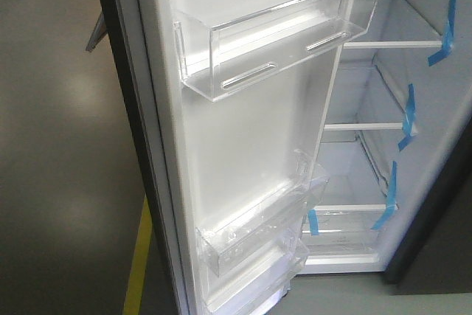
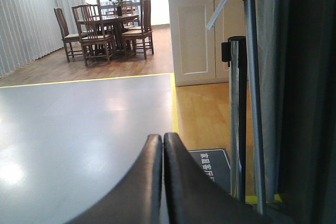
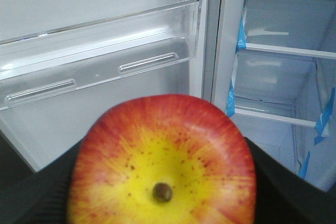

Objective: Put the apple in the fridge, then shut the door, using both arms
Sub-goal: 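Raise the apple with the right gripper toward the upper clear door bin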

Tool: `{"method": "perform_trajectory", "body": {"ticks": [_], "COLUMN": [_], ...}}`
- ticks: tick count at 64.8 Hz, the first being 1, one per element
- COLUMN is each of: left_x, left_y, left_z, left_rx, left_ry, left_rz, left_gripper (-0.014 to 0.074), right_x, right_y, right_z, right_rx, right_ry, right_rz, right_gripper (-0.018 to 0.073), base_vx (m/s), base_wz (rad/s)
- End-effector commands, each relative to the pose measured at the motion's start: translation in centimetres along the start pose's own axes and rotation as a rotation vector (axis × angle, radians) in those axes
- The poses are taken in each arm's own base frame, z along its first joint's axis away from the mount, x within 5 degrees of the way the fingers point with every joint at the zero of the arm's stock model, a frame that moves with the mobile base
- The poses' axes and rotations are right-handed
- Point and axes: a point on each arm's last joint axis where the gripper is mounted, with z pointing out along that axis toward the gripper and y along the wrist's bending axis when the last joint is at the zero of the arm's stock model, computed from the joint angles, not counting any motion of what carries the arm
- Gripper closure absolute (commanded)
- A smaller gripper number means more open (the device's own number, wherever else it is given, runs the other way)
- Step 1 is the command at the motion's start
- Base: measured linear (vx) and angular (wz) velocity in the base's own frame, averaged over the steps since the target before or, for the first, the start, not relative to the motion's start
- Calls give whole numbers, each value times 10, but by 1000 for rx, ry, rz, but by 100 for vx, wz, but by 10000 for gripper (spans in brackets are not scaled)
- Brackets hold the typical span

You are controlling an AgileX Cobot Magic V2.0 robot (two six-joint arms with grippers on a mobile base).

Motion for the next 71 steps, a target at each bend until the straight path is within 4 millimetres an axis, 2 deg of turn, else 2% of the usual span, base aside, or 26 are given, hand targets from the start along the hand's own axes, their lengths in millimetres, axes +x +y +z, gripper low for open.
{"method": "perform_trajectory", "body": {"ticks": [1,39,63,71], "left_x": [2,2,2,2], "left_y": [-1,-1,-1,-1], "left_z": [0,0,0,0], "left_rx": [11,11,11,11], "left_ry": [-57,-57,-57,-57], "left_rz": [-15,-15,-15,-15], "left_gripper": [602,602,602,602], "right_x": [-13,-13,-23,-36], "right_y": [1,1,-1,1], "right_z": [-8,-8,-10,-8], "right_rx": [9,9,29,-13], "right_ry": [-112,-114,-229,-329], "right_rz": [-1,-1,16,17], "right_gripper": [517,517,517,517], "base_vx": [0,0,0,0], "base_wz": [0,0,0,0]}}
